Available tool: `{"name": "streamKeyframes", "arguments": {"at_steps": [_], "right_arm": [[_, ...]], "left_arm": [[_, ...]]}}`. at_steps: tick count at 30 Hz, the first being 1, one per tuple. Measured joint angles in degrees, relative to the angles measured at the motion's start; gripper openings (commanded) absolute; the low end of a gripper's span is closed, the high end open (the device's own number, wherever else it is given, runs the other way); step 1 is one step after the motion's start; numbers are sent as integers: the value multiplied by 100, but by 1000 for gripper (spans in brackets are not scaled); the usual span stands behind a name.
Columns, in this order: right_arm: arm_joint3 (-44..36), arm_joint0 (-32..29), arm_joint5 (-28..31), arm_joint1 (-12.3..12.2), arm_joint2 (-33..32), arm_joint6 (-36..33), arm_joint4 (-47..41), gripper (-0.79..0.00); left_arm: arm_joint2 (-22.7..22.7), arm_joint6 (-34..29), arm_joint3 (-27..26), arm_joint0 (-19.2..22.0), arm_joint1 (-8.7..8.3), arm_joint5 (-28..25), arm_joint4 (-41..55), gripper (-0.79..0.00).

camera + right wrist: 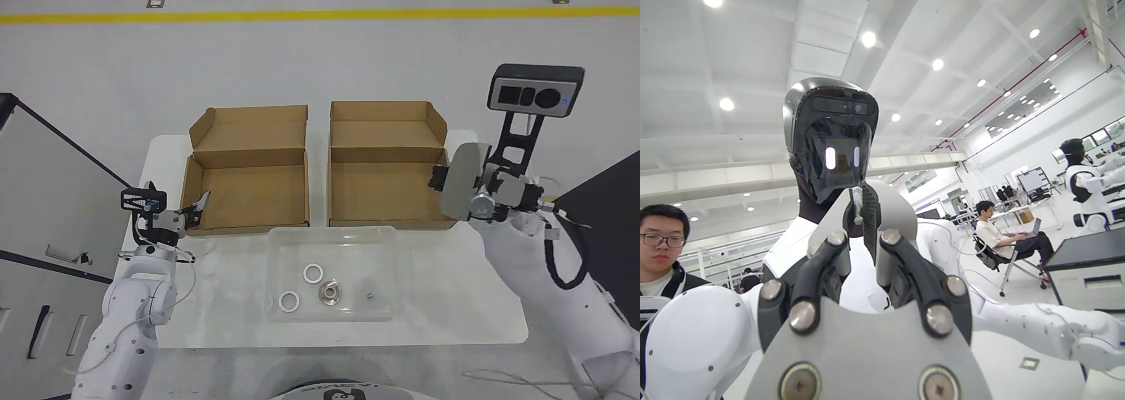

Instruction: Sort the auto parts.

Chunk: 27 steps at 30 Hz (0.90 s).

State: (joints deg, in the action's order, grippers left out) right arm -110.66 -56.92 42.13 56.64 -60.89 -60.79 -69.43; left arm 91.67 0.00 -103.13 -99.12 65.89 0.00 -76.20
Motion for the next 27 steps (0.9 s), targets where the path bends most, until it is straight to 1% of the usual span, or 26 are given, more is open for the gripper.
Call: {"name": "streamKeyframes", "arguments": {"at_steps": [6,11,14,18,22,24,27], "right_arm": [[158,-20,-879,-113,-725,82,1392,-785],[261,10,-1762,-248,-1414,-103,2622,-785],[328,98,-2230,-314,-1721,-222,3352,-785],[500,266,-2722,-385,-1990,-392,4026,-785],[597,491,-3182,-468,-2149,-673,4987,-785],[617,650,-3418,-516,-2147,-897,5625,-785],[700,932,-3602,-568,-2001,-1238,6536,-785]], "left_arm": [[0,0,0,0,0,0,0,0],[0,0,0,0,0,0,0,0],[0,0,0,0,0,0,0,0],[0,0,0,0,0,0,0,0],[0,0,0,0,0,0,0,0],[0,0,0,0,0,0,0,0],[0,0,0,0,0,0,0,0]]}}
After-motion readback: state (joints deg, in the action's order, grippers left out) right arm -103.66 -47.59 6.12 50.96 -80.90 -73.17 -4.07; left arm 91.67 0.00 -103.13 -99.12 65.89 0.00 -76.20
